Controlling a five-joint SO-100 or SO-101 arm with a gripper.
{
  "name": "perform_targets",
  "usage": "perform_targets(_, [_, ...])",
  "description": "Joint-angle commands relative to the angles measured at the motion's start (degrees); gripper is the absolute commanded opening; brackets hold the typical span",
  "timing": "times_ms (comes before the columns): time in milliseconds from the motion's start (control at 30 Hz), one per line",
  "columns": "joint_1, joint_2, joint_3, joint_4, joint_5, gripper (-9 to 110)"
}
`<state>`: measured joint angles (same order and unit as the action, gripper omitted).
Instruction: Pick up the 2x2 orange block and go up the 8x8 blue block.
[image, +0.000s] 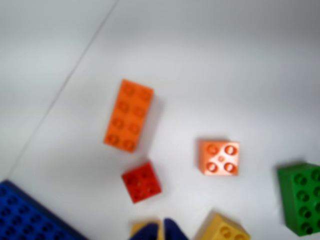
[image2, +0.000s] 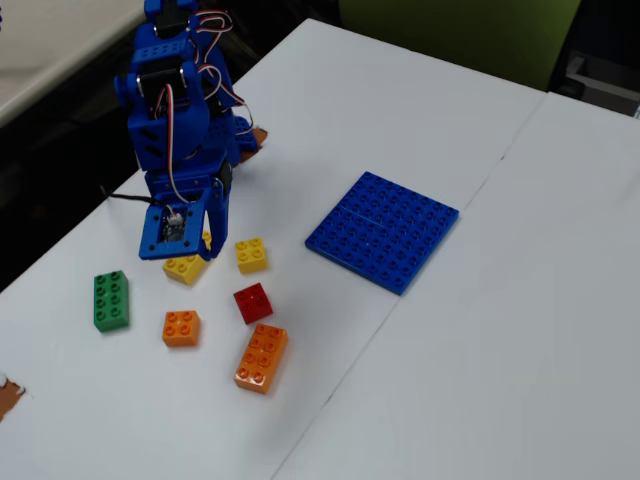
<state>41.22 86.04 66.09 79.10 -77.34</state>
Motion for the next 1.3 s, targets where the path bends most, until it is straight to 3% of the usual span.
perform_targets(0, [1.93,-2.46,-7.12,-0.62,-1.49,1])
perform_targets(500, [7.12,-22.24,-23.12,0.18,-8.09,2])
perform_targets(1267, [11.07,-29.44,-23.29,2.99,-14.50,11])
